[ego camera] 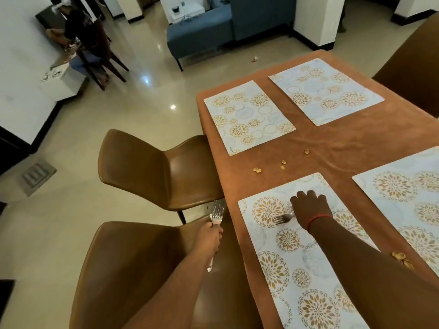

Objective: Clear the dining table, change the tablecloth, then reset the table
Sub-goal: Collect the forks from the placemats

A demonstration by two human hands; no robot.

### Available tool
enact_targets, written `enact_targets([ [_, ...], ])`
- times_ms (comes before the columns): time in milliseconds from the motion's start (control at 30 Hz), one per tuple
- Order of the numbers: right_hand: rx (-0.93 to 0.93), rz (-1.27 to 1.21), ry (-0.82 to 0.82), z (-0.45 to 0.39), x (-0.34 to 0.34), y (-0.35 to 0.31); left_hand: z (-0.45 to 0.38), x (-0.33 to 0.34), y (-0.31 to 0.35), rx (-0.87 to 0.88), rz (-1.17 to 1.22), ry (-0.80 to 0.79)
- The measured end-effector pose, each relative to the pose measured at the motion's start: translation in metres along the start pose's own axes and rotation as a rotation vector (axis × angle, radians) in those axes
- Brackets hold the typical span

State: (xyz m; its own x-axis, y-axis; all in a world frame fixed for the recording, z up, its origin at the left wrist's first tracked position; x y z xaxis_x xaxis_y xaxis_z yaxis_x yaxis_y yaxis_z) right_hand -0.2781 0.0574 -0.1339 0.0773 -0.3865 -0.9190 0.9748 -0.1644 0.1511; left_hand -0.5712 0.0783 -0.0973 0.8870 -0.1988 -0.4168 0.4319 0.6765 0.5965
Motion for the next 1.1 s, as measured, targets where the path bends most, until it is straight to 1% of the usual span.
enact_targets([
  [100,0.009,-0.011,-0.028,0.010,0.006,0.000,0.002,0.002,-0.005,-0.015,-0.013,-0.010],
  [200,0.031,-0.109,-0.060,0.026,0.012,0.001,0.005,0.005,-0.004,-0.015,-0.017,-0.037],
  [267,0.068,-0.221,-0.065,0.038,0.016,0.002,0.006,0.011,-0.001,-0.003,-0.033,-0.076],
  [333,0.146,-0.346,-0.063,0.055,0.018,0.001,0.012,0.019,0.003,0.033,-0.045,-0.131],
  [467,0.319,-0.700,-0.026,0.092,0.017,-0.008,0.028,0.041,0.011,0.095,-0.058,-0.255],
  [533,0.428,-0.910,0.029,0.118,0.014,-0.012,0.040,0.056,0.013,0.124,-0.087,-0.349],
  [633,0.571,-1.240,0.165,0.164,0.008,-0.021,0.071,0.075,0.013,0.188,-0.165,-0.508],
  [700,0.686,-1.398,0.272,0.207,0.003,-0.034,0.101,0.082,0.003,0.225,-0.235,-0.641],
  [800,0.864,-1.634,0.422,0.262,0.002,-0.061,0.140,0.088,-0.021,0.253,-0.320,-0.791],
  [900,0.937,-1.726,0.505,0.308,0.010,-0.090,0.179,0.087,-0.053,0.289,-0.411,-0.900],
  [967,1.008,-1.687,0.560,0.339,0.020,-0.102,0.204,0.085,-0.074,0.316,-0.478,-0.957],
  [1100,1.157,-1.598,0.638,0.409,0.052,-0.111,0.263,0.090,-0.116,0.303,-0.508,-1.082],
])
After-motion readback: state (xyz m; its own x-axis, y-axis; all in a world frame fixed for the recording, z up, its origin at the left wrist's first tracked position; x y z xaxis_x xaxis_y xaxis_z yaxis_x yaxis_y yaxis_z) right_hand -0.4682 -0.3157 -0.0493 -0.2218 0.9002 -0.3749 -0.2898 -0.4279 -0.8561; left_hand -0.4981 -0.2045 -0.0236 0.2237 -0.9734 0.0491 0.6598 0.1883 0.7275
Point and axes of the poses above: each hand's wrist, its own z-axis away from the middle knuckle, its own x-axis out of the palm, y = z × x, the point moved 4 cm from there along -z, towards the middle knuckle, and after that the axes turned 3 degrees about -x, right-handed, at the moved point
